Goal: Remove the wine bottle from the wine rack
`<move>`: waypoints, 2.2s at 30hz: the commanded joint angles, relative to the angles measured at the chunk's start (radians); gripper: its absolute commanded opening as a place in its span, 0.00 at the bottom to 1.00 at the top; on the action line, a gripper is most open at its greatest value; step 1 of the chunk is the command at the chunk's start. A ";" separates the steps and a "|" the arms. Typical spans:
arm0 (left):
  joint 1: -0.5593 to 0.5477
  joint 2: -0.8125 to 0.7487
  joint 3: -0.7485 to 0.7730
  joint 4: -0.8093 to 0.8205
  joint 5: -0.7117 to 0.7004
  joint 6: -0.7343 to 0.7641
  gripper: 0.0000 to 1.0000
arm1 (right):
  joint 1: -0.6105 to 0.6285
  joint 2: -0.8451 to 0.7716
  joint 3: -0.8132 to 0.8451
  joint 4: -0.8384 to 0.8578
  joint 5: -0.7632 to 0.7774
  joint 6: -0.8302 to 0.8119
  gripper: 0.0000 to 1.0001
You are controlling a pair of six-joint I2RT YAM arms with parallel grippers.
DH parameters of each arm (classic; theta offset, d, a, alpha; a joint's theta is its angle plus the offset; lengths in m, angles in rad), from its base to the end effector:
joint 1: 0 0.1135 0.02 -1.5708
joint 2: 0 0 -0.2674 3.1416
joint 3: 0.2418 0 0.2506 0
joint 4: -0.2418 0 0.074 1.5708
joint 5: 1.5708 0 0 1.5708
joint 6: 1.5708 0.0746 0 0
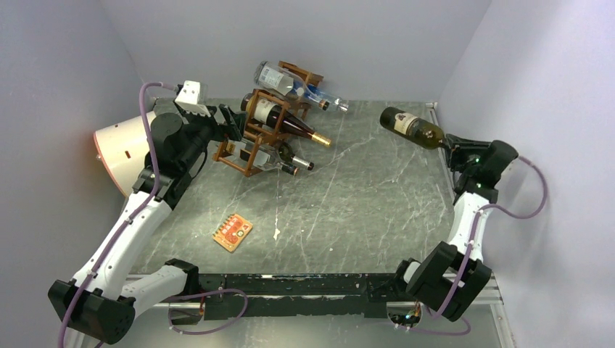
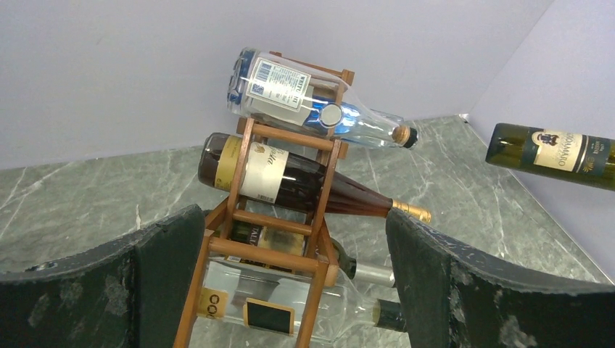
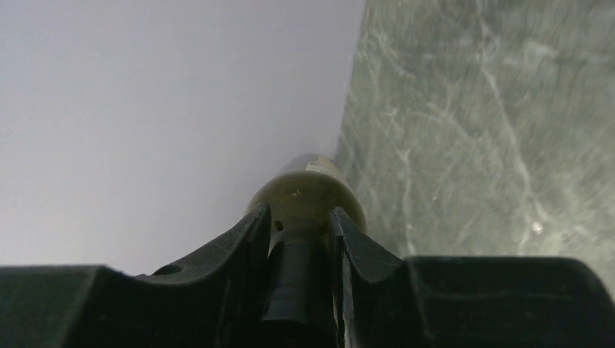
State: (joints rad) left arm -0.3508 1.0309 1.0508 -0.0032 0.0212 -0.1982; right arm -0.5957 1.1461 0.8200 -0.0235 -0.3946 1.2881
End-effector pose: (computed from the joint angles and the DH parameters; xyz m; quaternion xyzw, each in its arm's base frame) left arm 0.2560 -0.0954 0.4102 0.0610 0.6985 -0.2004 0.6842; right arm 0.2592 -0.1411 0.2871 0.5836 0.5635 0.3419 0.4744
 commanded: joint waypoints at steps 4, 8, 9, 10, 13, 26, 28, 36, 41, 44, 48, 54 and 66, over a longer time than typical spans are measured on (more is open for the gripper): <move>-0.011 0.006 0.014 0.012 -0.005 0.006 0.98 | -0.007 0.034 0.287 -0.250 0.137 -0.345 0.00; -0.013 0.008 0.017 0.011 0.003 0.003 0.98 | 0.008 0.042 0.376 -0.347 0.247 -0.487 0.00; -0.013 0.009 0.017 0.011 0.005 0.002 0.98 | 0.015 0.040 0.388 -0.356 0.264 -0.502 0.00; -0.013 0.009 0.018 0.010 0.008 0.002 0.98 | 0.026 0.040 0.397 -0.363 0.285 -0.534 0.00; -0.013 0.010 0.021 0.009 0.012 0.000 0.99 | 0.074 0.057 0.450 -0.405 0.354 -0.600 0.00; -0.022 0.016 0.027 0.003 0.023 -0.001 0.98 | 0.393 0.128 0.563 -0.445 0.679 -0.843 0.00; -0.023 0.017 0.028 0.003 0.020 0.001 0.99 | 0.427 0.141 0.580 -0.450 0.718 -0.885 0.00; -0.027 0.017 0.028 0.003 0.021 0.003 0.99 | 0.491 0.236 0.669 -0.476 0.734 -1.033 0.00; -0.027 0.017 0.028 0.002 0.016 0.005 0.99 | 0.514 0.292 0.713 -0.487 0.751 -1.079 0.00; -0.028 0.018 0.026 0.003 0.015 0.006 0.99 | 0.530 0.283 0.681 -0.429 0.750 -1.107 0.00; -0.028 0.023 0.027 0.002 0.020 0.005 0.99 | 0.550 0.305 0.686 -0.394 0.776 -1.151 0.00; -0.029 0.023 0.026 0.002 0.016 0.006 0.99 | 0.555 0.328 0.657 -0.358 0.798 -1.183 0.00; -0.031 0.035 0.025 0.001 0.006 0.011 0.99 | 0.555 0.335 0.558 -0.261 0.779 -1.172 0.00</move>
State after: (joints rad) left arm -0.3714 1.0599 1.0512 -0.0063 0.0235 -0.1982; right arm -0.0444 1.5051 1.3922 -0.4160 0.3630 0.1223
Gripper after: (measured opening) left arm 0.988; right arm 0.349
